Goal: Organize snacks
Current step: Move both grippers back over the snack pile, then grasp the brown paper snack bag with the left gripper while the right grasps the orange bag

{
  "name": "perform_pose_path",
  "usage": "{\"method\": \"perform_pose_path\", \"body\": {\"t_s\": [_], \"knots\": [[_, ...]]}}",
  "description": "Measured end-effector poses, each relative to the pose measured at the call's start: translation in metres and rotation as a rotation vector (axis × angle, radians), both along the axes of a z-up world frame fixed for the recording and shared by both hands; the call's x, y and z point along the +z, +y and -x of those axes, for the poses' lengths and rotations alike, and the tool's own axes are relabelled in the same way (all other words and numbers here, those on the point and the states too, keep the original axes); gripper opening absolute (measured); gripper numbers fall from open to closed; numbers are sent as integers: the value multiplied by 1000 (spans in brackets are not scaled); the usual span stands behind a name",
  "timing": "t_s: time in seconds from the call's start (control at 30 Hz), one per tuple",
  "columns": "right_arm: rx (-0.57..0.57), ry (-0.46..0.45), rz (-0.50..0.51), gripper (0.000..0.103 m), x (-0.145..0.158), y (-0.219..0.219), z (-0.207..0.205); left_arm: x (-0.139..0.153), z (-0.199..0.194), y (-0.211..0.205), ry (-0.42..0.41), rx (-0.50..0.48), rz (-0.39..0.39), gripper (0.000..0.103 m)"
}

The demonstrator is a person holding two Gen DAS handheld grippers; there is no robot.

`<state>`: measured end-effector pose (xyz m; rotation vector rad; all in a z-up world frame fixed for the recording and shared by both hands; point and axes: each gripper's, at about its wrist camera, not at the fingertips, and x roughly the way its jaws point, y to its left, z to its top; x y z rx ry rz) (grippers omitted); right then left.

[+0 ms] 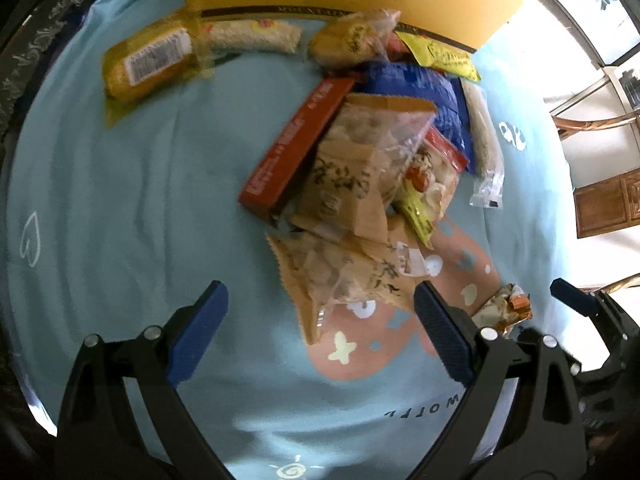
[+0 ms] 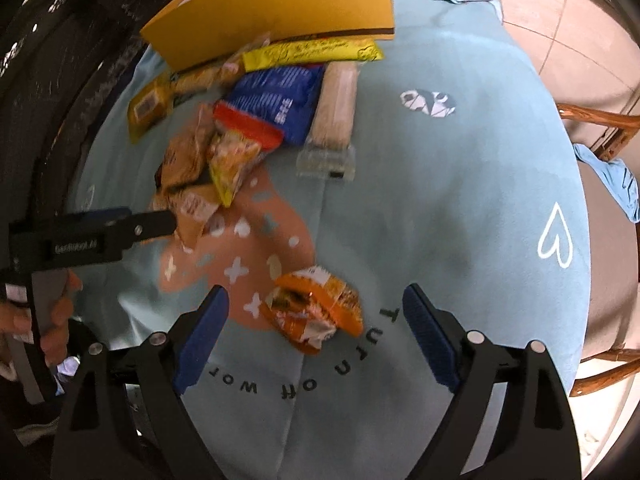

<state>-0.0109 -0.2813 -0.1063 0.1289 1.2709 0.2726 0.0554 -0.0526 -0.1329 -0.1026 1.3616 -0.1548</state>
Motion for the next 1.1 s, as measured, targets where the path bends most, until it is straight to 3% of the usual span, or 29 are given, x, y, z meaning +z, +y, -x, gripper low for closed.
{"method": "perform_pose_path", "body": {"t_s": [0.33,0.4,0.47,0.57,0.63,0.83,1.0,1.07,1.1], "knots": [[55,14,36,89,-4,7,6,-26,-8,-31,43,-42,-32,92],[44,14,31,89,-3,4,5,-25,-7,-34,24,-52,-68,86],[37,15,26,89,-3,2,4,-24,-9,-36,11,-54,-110,70],[43,13,24,89,-2,3,3,-21,-13,-31,12,-34,-109,51],[52,6,23,89,-1,4,3,-19,-14,-21,20,-19,-83,46],[121,-15,72,89,-6,19,5,-12,0,9,17,9,-61,43],[175,-41,169,89,-21,33,7,-4,17,28,1,10,-48,43],[197,-37,179,72,-27,35,7,-4,20,35,5,15,-44,43],[195,-22,178,58,-30,35,6,-5,21,38,9,19,-42,43]]}}
